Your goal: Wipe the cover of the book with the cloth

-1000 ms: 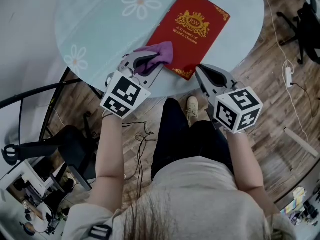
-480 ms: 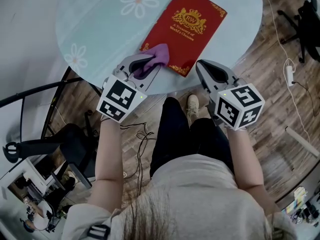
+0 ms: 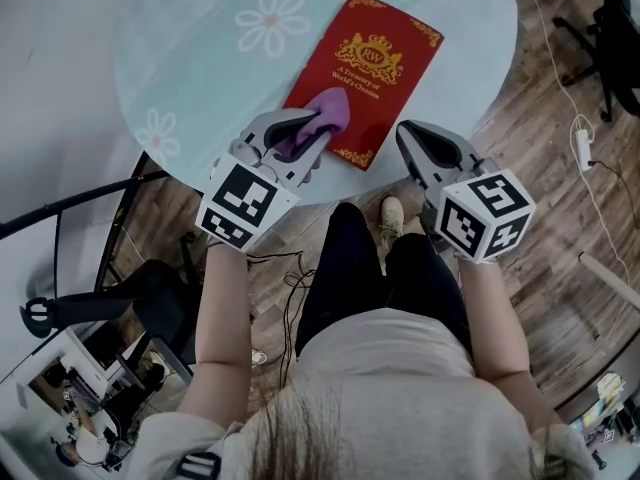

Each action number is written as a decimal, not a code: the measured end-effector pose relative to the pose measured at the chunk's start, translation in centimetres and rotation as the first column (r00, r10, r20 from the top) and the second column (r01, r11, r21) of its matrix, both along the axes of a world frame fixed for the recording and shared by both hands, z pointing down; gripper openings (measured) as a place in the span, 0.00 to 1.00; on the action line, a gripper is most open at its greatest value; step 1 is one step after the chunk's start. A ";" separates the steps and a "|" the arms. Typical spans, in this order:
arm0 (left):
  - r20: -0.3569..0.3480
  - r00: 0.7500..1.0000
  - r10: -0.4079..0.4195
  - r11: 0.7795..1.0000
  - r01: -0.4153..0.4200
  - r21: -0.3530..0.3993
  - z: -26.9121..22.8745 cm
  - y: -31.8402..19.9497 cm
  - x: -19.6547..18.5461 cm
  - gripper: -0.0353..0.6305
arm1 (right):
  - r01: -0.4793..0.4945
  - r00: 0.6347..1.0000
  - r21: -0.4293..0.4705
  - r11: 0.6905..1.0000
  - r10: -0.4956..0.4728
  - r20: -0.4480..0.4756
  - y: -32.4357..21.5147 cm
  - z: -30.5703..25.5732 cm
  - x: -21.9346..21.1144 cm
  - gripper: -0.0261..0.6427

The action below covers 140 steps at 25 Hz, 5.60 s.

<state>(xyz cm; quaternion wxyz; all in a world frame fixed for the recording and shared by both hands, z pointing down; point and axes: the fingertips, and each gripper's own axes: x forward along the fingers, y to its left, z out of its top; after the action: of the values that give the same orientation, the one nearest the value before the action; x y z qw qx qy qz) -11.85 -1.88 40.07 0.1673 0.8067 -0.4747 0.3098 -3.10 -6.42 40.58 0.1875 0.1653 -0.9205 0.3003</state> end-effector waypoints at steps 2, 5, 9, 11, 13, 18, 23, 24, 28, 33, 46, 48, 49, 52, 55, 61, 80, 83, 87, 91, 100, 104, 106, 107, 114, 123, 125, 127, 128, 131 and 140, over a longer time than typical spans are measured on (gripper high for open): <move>0.001 1.000 0.029 1.000 -0.029 0.007 -0.4 -1.4 0.1 0.18 | -0.020 1.000 0.002 1.000 0.020 0.002 -0.8 -0.2 0.0 0.07; 0.004 0.997 0.081 0.997 -0.081 0.014 -1.0 -3.4 0.3 0.18 | -0.060 0.998 0.001 0.998 0.060 0.009 -2.2 -0.6 -0.2 0.07; 0.007 0.990 0.140 0.990 -0.140 0.028 -1.8 -6.0 0.6 0.18 | -0.101 0.995 0.005 0.995 0.101 0.015 -3.8 -1.0 -0.6 0.07; 0.007 0.987 0.163 0.986 -0.164 0.035 -2.1 -7.0 0.8 0.18 | -0.121 0.993 0.006 0.993 0.121 0.016 -4.5 -1.1 -0.8 0.07; 0.005 0.982 0.186 0.982 -0.186 0.041 -2.5 -8.0 0.9 0.18 | -0.142 0.990 0.008 0.990 0.142 0.017 -5.2 -1.4 -0.8 0.07; 0.005 0.971 0.238 0.970 -0.238 0.056 -3.2 -10.7 1.3 0.18 | -0.208 0.978 0.019 0.978 0.208 0.028 -7.3 -2.0 -0.6 0.07; 0.023 0.951 0.308 0.949 -0.308 0.065 -3.5 -12.8 2.2 0.18 | -0.271 0.962 0.024 0.962 0.270 0.032 -8.8 -2.1 -0.2 0.07; 0.023 0.947 0.320 0.945 -0.321 0.069 -3.6 -13.2 2.3 0.18 | -0.282 0.959 0.024 0.959 0.281 0.032 -8.9 -2.1 -0.1 0.07; 0.026 0.934 0.356 0.929 -0.357 0.095 -4.2 -14.9 3.3 0.18 | -0.322 0.947 0.025 0.947 0.321 0.032 -9.6 -2.3 0.5 0.07; 0.045 0.922 0.386 0.916 -0.388 0.102 -3.8 -17.4 4.8 0.18 | -0.359 0.933 0.026 0.933 0.359 0.019 -10.3 -2.2 1.6 0.07; 0.109 0.859 0.500 0.858 -0.508 0.073 -0.6 -20.3 7.1 0.18 | -0.438 0.899 -0.004 0.899 0.438 -0.004 -11.2 -1.0 3.2 0.07; 0.125 0.847 0.517 0.848 -0.526 0.057 0.0 -20.4 7.2 0.18 | -0.439 0.898 -0.012 0.898 0.439 -0.004 -11.2 -0.7 3.0 0.07; 0.129 0.841 0.525 0.844 -0.534 0.047 0.3 -20.4 7.3 0.18 | -0.440 0.898 -0.016 0.898 0.440 -0.005 -11.1 -0.5 3.0 0.07; 0.124 0.828 0.546 0.834 -0.552 0.015 1.4 -20.2 7.6 0.18 | -0.449 0.893 -0.028 0.893 0.449 -0.011 -11.1 0.0 3.0 0.07; 0.119 0.811 0.573 0.818 -0.576 -0.017 2.6 -19.9 7.9 0.18 | -0.460 0.888 -0.039 0.887 0.459 -0.014 -11.0 0.5 3.2 0.07; 0.086 0.805 0.587 0.809 -0.586 -0.034 3.5 -19.7 8.1 0.18 | -0.470 0.882 -0.052 0.881 0.470 -0.023 -10.8 1.2 3.5 0.07; 0.107 0.793 0.599 0.800 -0.597 -0.053 4.0 -16.4 7.8 0.18 | -0.403 0.915 -0.069 0.913 0.403 -0.006 -9.0 2.0 2.8 0.07; 0.103 0.796 0.596 0.803 -0.594 -0.056 4.0 -15.4 7.7 0.18 | -0.383 0.924 -0.071 0.921 0.383 -0.007 -8.4 2.0 2.9 0.07; 0.093 0.795 0.600 0.800 -0.597 -0.062 4.0 -13.8 7.3 0.18 | -0.365 0.931 -0.074 0.928 0.366 -0.013 -7.4 2.1 2.8 0.07; 0.100 0.801 0.590 0.808 -0.586 -0.066 4.1 -12.4 7.1 0.18 | -0.341 0.940 -0.076 0.937 0.341 -0.013 -6.7 2.3 2.5 0.07; 0.086 0.834 0.546 0.838 -0.541 -0.073 4.1 -9.3 6.2 0.18 | -0.282 0.959 -0.073 0.957 0.282 -0.016 -4.9 2.2 1.5 0.07; 0.082 0.849 0.522 0.853 -0.517 -0.077 4.1 -7.8 5.9 0.18 | -0.247 0.969 -0.068 0.967 0.246 -0.015 -4.0 2.1 1.2 0.07; 0.078 0.857 0.510 0.860 -0.505 -0.078 4.2 -7.0 5.8 0.18 | -0.229 0.973 -0.066 0.971 0.228 -0.017 -3.4 2.1 1.0 0.07; 0.077 0.861 0.503 0.864 -0.498 -0.080 4.2 -6.5 5.8 0.18 | -0.218 0.976 -0.066 0.974 0.217 -0.017 -3.1 2.1 0.9 0.07; 0.065 0.893 0.445 0.894 -0.439 -0.086 4.3 -4.0 5.2 0.18 | -0.135 0.991 -0.056 0.989 0.134 -0.021 -1.6 1.7 -0.1 0.07; 0.063 0.919 0.390 0.919 -0.384 -0.087 4.1 -1.0 5.0 0.18 | -0.060 0.998 -0.051 0.997 0.059 -0.028 0.5 1.4 -0.5 0.07; 0.067 0.924 0.378 0.924 -0.372 -0.087 4.0 -0.3 4.9 0.18 | -0.044 0.999 -0.049 0.998 0.043 -0.028 1.1 1.3 -0.6 0.07; 0.070 0.928 0.365 0.929 -0.359 -0.085 3.9 0.3 5.0 0.18 | -0.027 0.999 -0.043 0.999 0.026 -0.029 1.5 1.1 -0.6 0.07; 0.071 0.930 0.359 0.932 -0.353 -0.085 3.9 0.5 5.0 0.18 | -0.020 0.999 -0.041 0.999 0.019 -0.031 1.6 1.1 -0.5 0.07; 0.074 0.935 0.347 0.936 -0.341 -0.085 3.9 1.1 5.2 0.18 | -0.003 0.999 -0.037 0.999 0.001 -0.035 1.9 1.0 -0.4 0.07; 0.077 0.947 0.312 0.949 -0.306 -0.075 3.7 2.7 5.8 0.18 | 0.048 0.998 -0.027 0.998 -0.049 -0.044 3.4 0.8 -0.1 0.07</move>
<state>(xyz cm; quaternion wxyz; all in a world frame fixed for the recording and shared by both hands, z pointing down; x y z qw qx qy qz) -6.00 0.85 43.79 0.1205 0.8511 -0.3395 0.3820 -3.16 -3.06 41.43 0.2175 0.1473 -0.9157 0.3040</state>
